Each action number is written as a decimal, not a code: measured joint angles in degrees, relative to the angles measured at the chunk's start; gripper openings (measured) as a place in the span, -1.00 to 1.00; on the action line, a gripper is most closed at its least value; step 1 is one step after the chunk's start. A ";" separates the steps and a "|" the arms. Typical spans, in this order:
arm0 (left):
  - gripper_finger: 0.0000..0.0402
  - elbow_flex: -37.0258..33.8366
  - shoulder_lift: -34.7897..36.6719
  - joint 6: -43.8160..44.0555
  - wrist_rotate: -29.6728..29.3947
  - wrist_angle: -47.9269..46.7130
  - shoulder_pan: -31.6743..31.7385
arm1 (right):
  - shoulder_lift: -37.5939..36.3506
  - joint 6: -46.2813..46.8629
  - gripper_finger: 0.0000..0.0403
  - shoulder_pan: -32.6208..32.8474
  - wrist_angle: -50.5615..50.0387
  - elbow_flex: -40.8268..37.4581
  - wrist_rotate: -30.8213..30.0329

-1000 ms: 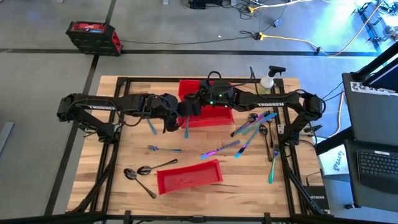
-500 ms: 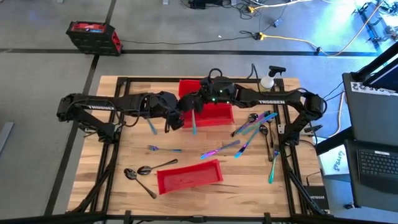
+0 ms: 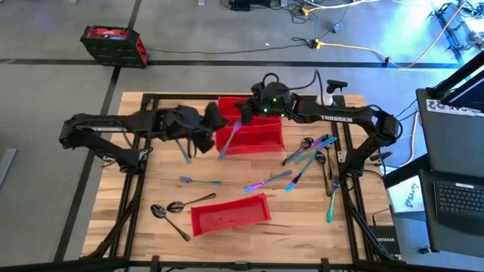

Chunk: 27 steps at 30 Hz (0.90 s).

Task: Sort silverware
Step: Put the purple fork into the top red bin

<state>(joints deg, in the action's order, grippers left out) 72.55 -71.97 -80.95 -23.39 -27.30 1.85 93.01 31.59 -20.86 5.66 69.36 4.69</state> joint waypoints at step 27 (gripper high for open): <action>-0.43 -9.34 4.07 74.46 15.64 -7.89 -6.08 | -3.42 -9.93 -1.00 -0.12 -2.71 -0.02 6.94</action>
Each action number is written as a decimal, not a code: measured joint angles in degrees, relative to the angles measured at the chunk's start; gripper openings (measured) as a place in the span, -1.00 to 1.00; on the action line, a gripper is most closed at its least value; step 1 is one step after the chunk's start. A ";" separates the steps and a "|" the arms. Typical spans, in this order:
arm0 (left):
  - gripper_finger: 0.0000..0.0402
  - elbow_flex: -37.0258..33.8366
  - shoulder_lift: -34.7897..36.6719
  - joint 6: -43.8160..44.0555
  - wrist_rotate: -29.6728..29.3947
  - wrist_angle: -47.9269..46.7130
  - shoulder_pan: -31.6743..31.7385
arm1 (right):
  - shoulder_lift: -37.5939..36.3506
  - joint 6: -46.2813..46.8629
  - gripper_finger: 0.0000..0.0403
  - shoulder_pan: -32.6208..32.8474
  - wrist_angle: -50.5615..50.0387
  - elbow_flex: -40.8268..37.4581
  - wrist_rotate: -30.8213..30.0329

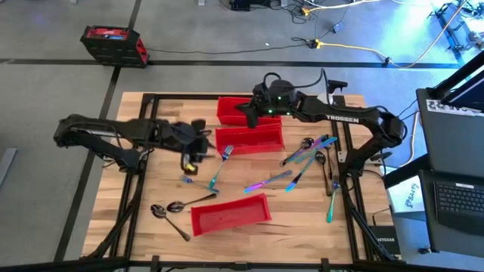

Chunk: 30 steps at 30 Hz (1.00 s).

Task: Sort silverware
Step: Put the purple fork into the top red bin

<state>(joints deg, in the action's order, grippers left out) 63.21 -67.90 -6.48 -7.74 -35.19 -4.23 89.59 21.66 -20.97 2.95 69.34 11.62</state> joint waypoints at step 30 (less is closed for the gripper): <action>-0.43 -25.26 -15.64 56.81 -24.86 29.95 -17.57 | -2.94 -17.10 0.10 6.34 -7.55 0.00 -3.48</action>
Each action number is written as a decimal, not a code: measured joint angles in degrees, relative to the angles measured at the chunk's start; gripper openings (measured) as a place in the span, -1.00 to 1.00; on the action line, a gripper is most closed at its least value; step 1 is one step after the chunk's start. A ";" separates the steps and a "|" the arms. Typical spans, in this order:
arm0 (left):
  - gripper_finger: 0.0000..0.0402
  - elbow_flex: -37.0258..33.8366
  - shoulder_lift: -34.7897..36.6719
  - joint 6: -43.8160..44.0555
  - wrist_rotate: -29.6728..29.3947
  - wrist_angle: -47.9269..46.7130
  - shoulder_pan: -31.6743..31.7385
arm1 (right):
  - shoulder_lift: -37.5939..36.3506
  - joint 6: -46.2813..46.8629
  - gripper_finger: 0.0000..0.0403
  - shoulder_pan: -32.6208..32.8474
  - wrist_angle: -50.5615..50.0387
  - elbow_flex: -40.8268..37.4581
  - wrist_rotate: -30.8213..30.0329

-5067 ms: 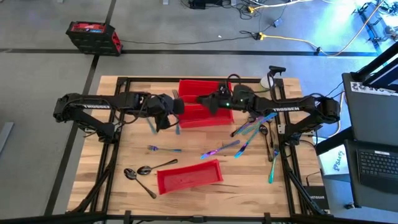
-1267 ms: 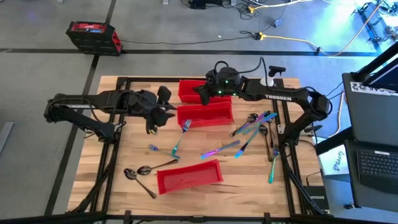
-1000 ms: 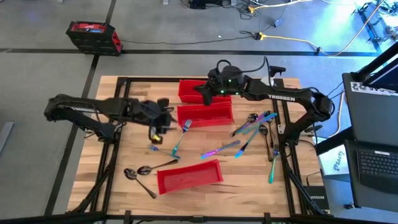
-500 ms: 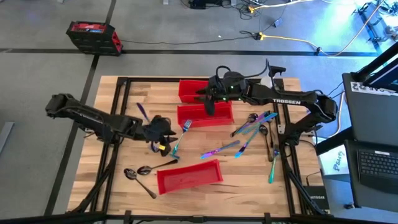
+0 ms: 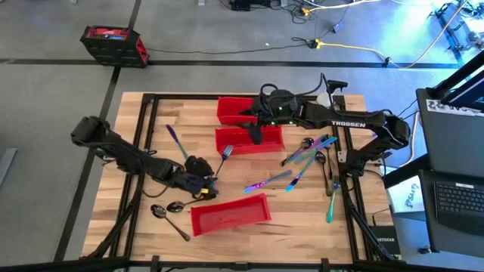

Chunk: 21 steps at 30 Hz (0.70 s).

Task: Sort silverware
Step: Put the purple fork into the top red bin

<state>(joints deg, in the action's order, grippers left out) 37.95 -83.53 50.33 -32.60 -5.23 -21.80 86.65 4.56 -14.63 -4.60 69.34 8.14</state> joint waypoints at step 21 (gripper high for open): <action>-0.45 0.00 -9.78 8.26 -4.14 1.85 -0.95 | 0.00 -1.57 0.10 0.02 -2.30 0.02 2.41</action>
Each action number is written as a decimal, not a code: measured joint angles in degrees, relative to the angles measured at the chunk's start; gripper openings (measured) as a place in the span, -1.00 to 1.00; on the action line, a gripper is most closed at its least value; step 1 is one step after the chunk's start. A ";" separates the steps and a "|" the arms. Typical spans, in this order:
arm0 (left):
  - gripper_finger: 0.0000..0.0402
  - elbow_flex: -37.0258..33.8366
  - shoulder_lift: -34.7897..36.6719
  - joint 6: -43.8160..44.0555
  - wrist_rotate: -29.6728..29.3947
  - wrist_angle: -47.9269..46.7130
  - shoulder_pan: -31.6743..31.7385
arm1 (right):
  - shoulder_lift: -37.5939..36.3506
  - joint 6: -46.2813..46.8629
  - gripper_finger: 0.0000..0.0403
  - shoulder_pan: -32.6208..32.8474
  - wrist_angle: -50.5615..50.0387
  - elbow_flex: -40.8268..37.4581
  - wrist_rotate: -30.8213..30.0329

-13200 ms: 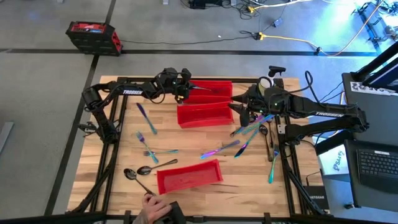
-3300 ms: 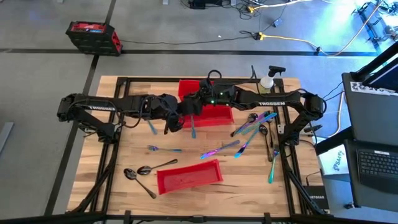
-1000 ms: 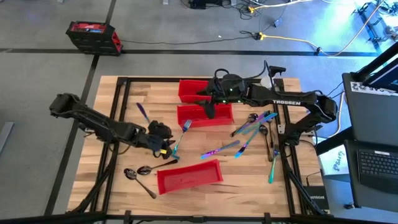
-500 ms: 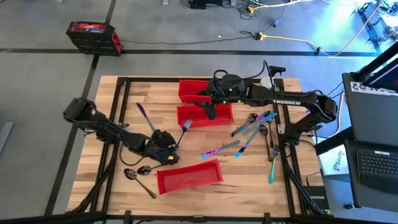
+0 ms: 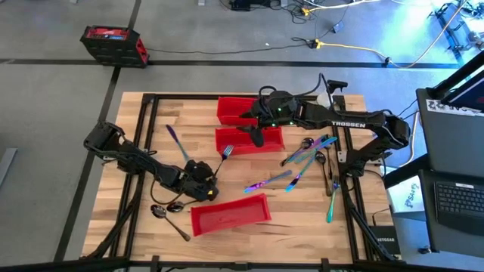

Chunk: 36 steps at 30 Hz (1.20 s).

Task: Sort silverware
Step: Put the purple fork into the top red bin

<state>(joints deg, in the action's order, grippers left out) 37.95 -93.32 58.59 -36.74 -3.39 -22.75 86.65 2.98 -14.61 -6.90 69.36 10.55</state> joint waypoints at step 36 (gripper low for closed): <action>-1.00 6.06 0.11 -15.63 2.89 0.88 -0.41 | -0.05 1.11 0.10 -0.02 -3.69 0.01 -0.51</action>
<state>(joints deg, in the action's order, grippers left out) 44.01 -93.21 42.96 -33.85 -2.51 -23.16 86.60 4.10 -14.63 -10.59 69.36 10.04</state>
